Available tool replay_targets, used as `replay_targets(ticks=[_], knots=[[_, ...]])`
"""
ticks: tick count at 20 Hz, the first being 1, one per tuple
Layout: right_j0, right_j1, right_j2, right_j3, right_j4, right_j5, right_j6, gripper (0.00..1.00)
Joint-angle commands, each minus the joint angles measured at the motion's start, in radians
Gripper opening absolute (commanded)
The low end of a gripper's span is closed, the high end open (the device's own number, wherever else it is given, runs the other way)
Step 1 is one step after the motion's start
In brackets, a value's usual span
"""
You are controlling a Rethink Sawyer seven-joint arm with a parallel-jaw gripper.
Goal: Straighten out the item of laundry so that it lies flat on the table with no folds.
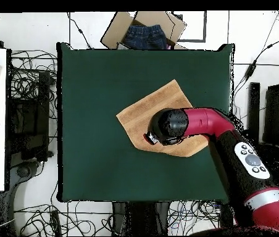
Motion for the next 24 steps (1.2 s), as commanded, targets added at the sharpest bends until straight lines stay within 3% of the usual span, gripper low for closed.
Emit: replay_targets(ticks=[1, 9, 19, 22, 24], knots=[[0.023, -0.089, -0.024, 0.066, 0.048, 0.108, 0.039, 1.0], [0.016, 0.065, -0.022, -0.125, 0.008, 0.136, -0.072, 1.0], [0.04, 0.155, -0.004, -0.327, -0.019, 0.242, -0.167, 1.0], [0.031, 0.15, -0.003, -0.318, -0.011, 0.25, -0.155, 1.0], [0.003, 0.089, -0.012, -0.2, 0.007, 0.198, -0.086, 1.0]])
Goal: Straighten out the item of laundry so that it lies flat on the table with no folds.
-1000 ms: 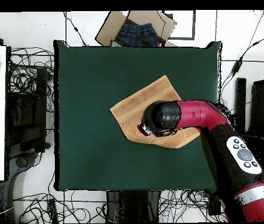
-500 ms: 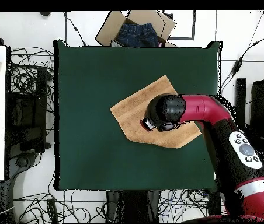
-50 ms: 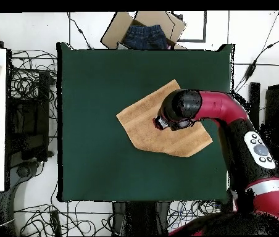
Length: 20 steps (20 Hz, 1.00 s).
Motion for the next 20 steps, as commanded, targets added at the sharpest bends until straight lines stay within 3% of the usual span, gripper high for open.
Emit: replay_targets(ticks=[1, 4, 9, 12, 20], knots=[[-0.018, -0.058, -0.017, 0.111, -0.004, 0.004, -0.041, 1.0], [-0.049, -0.156, -0.019, 0.266, 0.024, -0.047, 0.028, 1.0], [-0.077, -0.202, -0.004, 0.365, 0.05, -0.066, 0.044, 1.0], [-0.081, -0.211, -0.003, 0.387, 0.043, -0.079, 0.047, 1.0], [-0.065, -0.135, -0.014, 0.333, -0.016, -0.144, 0.043, 1.0]])
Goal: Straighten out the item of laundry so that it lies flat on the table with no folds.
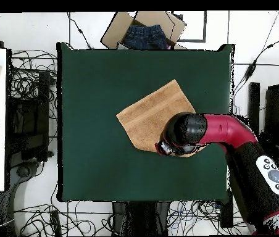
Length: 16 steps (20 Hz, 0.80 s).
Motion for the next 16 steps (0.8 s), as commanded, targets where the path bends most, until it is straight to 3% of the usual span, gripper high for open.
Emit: replay_targets(ticks=[1, 7, 16], knots=[[0.017, 0.048, -0.018, 0.05, -0.053, -0.154, 0.046, 1.0], [0.045, 0.101, -0.062, 0.058, -0.125, -0.303, 0.118, 1.0], [0.102, 0.132, -0.129, 0.082, -0.165, -0.441, 0.169, 1.0]])
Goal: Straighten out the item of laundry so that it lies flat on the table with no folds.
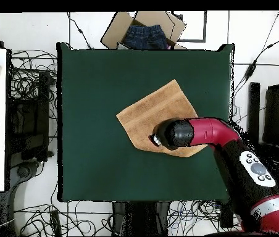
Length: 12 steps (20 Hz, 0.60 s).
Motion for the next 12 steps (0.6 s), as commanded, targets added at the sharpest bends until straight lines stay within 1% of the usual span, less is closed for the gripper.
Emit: replay_targets(ticks=[1, 7, 12], knots=[[0.061, 0.045, -0.101, 0.083, -0.07, -0.097, 0.169, 1.0], [0.087, 0.051, -0.138, 0.092, -0.067, -0.145, 0.17, 1.0], [0.079, 0.048, -0.127, 0.093, -0.027, -0.098, 0.118, 1.0]])
